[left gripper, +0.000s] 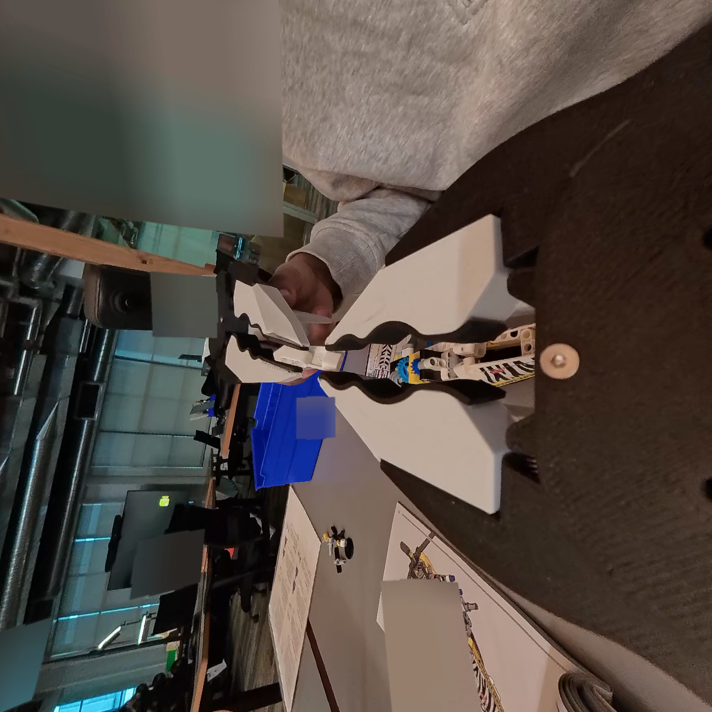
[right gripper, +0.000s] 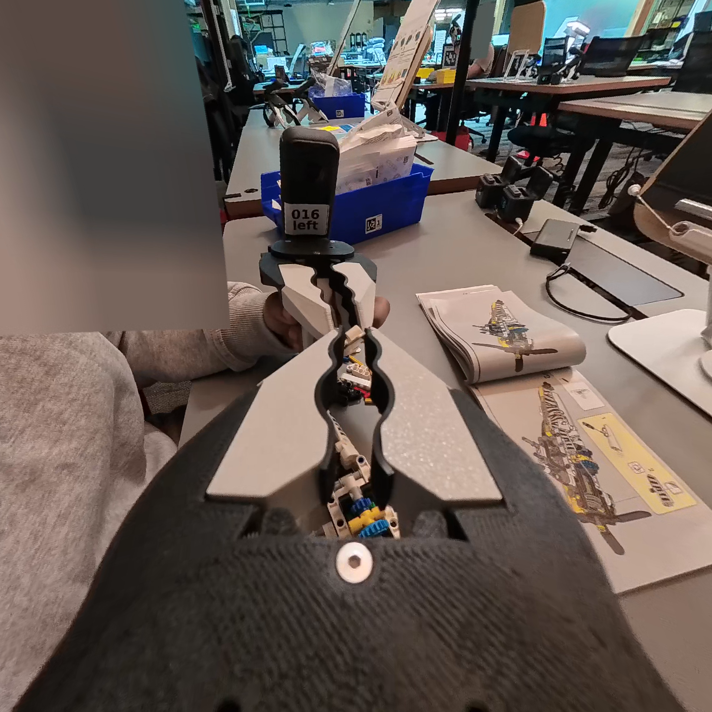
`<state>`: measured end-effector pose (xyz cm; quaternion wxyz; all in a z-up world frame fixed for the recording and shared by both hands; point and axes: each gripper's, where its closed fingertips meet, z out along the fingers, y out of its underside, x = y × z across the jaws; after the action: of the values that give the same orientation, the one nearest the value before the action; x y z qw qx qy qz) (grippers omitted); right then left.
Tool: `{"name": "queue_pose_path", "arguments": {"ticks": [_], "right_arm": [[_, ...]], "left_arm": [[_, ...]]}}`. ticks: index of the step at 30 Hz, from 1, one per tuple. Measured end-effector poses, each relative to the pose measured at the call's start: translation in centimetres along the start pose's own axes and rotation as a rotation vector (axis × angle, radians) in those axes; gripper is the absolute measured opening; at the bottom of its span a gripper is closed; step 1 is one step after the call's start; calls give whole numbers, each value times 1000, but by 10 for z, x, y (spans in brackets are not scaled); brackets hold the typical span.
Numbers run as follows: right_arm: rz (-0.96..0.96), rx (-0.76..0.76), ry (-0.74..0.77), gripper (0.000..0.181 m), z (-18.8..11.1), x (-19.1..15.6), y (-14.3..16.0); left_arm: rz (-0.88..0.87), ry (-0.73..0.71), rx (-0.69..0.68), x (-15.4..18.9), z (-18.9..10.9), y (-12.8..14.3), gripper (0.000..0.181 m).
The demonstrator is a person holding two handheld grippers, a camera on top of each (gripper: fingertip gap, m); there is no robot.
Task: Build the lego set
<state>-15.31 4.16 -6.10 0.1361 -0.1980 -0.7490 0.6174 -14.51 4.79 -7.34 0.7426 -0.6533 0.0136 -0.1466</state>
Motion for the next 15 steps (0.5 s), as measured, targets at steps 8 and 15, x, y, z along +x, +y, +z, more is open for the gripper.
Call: {"name": "queue_pose_path", "arguments": {"ticks": [8, 15], "right_arm": [[-137, 24, 25, 10, 1, -4, -4], [-209, 101, 147, 25, -12, 7, -22]], "left_arm": [[-45, 51, -3, 6, 2, 1, 8], [-116, -15, 169, -19, -35, -33, 8]]}}
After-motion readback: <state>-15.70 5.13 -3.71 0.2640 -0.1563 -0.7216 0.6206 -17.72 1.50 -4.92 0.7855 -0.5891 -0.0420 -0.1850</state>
